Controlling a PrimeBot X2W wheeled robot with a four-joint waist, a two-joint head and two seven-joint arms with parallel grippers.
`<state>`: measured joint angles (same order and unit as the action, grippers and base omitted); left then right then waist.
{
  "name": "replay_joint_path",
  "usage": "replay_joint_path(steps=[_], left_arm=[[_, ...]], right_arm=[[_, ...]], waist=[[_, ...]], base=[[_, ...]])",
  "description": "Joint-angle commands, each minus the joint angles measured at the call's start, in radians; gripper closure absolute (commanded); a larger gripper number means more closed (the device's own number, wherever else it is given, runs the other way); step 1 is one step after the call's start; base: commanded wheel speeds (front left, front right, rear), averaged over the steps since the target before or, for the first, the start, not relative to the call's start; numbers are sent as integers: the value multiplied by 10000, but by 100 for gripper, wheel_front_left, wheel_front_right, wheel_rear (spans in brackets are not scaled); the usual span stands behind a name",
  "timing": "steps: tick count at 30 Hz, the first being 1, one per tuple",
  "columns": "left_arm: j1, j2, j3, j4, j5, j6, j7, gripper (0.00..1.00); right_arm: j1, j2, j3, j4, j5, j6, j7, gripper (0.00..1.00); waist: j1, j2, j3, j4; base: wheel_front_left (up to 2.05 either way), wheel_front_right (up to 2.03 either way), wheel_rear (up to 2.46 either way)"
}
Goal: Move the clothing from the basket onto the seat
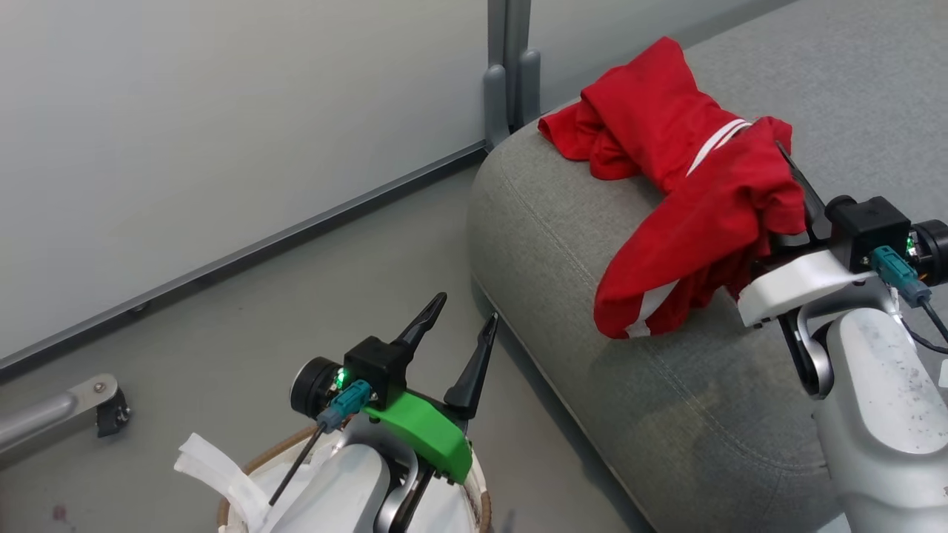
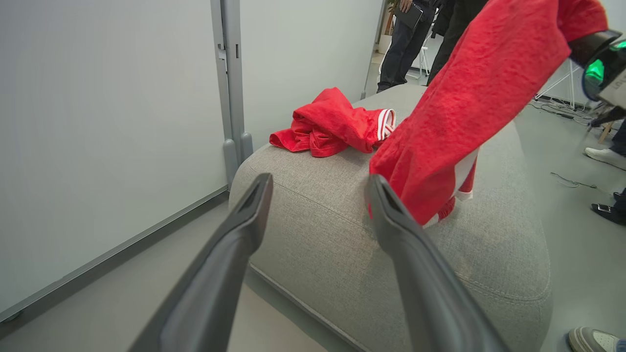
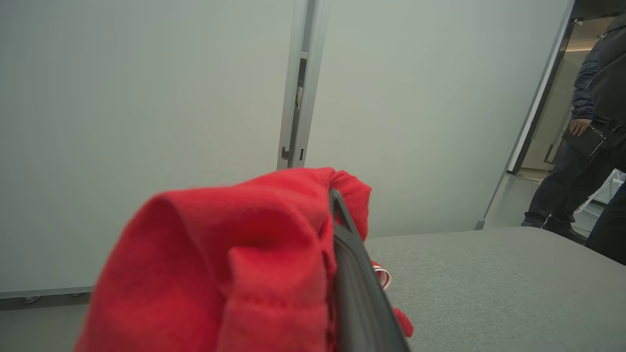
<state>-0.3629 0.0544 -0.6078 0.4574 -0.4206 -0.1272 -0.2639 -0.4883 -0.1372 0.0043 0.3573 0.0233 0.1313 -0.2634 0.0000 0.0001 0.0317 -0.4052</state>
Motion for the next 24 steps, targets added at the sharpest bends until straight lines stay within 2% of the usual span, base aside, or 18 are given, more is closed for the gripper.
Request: replay_joint_path(steps=[1,10,24], left_arm=[[-89,32,36,-27,82,-27,-8,0],[-567,58,-178,-190,316,-40,-8,0],[-1876,570,-515,-865,725,-42,-8,0]], right_arm=[[-215,-42,-59,10,-7,-11,-19,100],[-1843,-856,-541,538,-110,-11,-21,100],[-6802,-3628,-1169,2472,-715,-11,-19,100]], waist=[[0,-1,372,-271],[0,-1,1444,413],[0,-1,4169,1959]], base=[[0,0,0],[0,0,0],[0,0,0]])
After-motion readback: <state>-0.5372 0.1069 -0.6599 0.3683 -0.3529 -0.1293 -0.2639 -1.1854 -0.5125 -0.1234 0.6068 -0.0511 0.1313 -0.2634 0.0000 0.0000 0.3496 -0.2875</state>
